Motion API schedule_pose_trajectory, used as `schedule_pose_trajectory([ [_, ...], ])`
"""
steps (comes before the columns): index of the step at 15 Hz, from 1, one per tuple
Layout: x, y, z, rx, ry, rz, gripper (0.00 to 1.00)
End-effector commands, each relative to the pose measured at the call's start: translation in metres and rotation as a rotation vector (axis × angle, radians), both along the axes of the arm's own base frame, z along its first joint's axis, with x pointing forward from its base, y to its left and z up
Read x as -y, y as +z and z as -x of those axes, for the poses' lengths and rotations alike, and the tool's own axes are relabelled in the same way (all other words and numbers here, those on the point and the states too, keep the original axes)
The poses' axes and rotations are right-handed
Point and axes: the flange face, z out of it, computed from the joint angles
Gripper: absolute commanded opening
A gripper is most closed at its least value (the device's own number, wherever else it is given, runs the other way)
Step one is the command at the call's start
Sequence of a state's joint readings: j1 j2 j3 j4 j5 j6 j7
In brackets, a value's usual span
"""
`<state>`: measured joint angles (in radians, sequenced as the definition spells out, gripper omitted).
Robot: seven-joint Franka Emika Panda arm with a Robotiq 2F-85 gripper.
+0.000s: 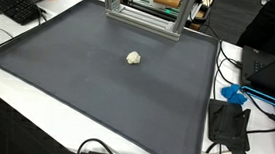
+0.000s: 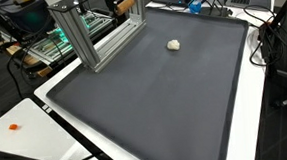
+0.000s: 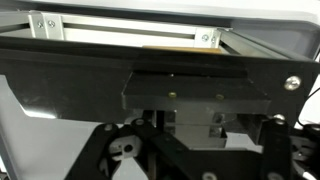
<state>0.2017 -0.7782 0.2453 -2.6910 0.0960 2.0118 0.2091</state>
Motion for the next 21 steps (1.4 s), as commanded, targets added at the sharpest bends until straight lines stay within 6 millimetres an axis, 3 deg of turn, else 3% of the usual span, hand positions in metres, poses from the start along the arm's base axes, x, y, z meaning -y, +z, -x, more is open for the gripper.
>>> schedule_pose_trajectory([
  [1, 0.000, -0.006, 0.004, -0.021, 0.018, 0.013, 0.83],
  [4, 0.000, -0.005, 0.005, -0.019, 0.019, 0.017, 0.79],
  [6, 0.000, -0.003, 0.005, -0.018, 0.023, 0.020, 0.56],
  [8, 0.002, 0.000, 0.004, -0.017, 0.026, 0.027, 0.39],
  [9, 0.001, 0.003, 0.004, -0.017, 0.031, 0.025, 0.35],
  [15, 0.002, 0.002, 0.005, -0.040, 0.034, 0.030, 0.35],
  [16, 0.002, 0.002, 0.004, -0.041, 0.037, 0.032, 0.45],
  [18, 0.003, 0.004, 0.004, -0.041, 0.042, 0.034, 0.86],
  [20, 0.003, 0.005, 0.005, -0.053, 0.050, 0.044, 0.99],
  [21, 0.004, 0.006, 0.005, -0.056, 0.054, 0.044, 1.00],
])
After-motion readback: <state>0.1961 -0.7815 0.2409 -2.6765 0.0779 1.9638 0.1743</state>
